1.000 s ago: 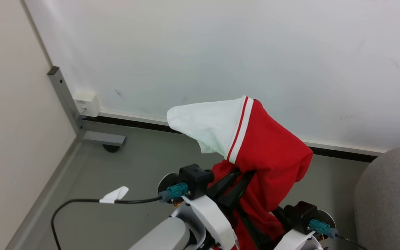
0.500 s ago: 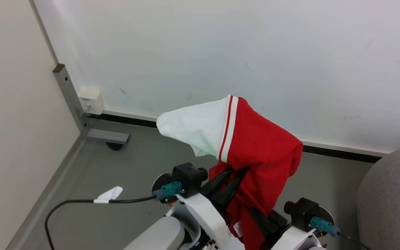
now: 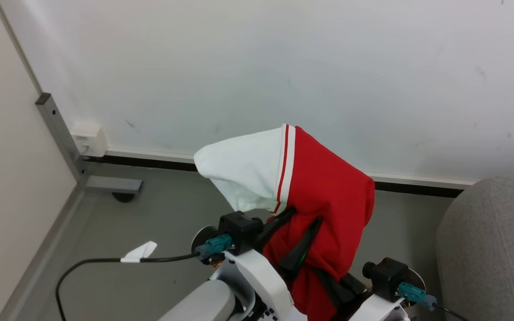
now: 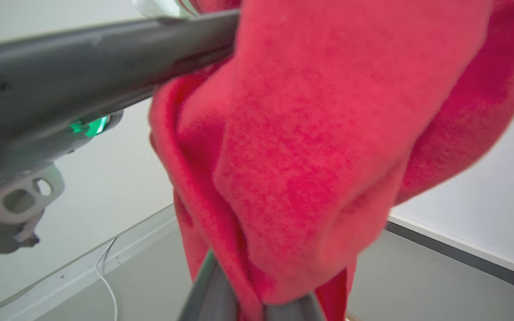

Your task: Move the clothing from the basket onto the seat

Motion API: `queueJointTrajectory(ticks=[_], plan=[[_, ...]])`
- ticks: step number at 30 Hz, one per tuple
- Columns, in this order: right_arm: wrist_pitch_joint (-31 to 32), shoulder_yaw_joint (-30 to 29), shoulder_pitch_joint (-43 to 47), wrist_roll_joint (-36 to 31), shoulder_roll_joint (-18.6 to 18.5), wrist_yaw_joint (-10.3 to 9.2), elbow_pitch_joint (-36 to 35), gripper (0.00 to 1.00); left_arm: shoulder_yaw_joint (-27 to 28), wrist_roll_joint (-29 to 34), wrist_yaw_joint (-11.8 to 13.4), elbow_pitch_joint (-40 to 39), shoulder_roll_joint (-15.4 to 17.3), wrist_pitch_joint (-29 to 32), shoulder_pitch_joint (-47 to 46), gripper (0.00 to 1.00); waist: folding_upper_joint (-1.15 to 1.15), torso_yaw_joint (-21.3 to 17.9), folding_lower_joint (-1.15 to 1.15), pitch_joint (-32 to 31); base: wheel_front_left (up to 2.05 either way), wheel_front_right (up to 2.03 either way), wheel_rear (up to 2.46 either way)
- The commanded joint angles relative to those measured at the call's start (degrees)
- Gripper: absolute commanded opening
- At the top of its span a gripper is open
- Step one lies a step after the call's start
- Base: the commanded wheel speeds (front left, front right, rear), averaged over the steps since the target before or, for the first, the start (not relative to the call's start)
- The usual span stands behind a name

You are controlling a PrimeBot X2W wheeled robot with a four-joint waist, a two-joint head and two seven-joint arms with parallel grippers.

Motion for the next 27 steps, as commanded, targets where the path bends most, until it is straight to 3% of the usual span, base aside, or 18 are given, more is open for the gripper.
queueJointTrajectory(ticks=[1, 11, 27], plan=[[0.0, -0.6, 1.0, 0.0, -0.2, -0.12, -0.6, 0.0, -0.1, -0.3, -0.1, 0.1, 0.4, -0.4, 0.0, 1.0, 0.0, -1.4, 0.0, 0.3, 0.0, 0.0, 0.0], [0.0, -4.4, 1.7, -0.3, -1.5, -0.12, -2.2, 0.0, -0.8, -0.3, -1.0, -1.3, 0.5, -2.0, 0.7, 1.0, 0.0, -6.9, 0.0, 1.3, 0.0, 0.0, 0.0], [0.0, -14.6, 2.2, -2.2, -5.6, -0.12, -8.7, 0.0, -0.6, 1.8, -1.3, -1.8, 1.6, -4.5, 0.3, 1.0, 0.0, -24.0, 0.0, 4.7, 0.0, 0.0, 0.0]])
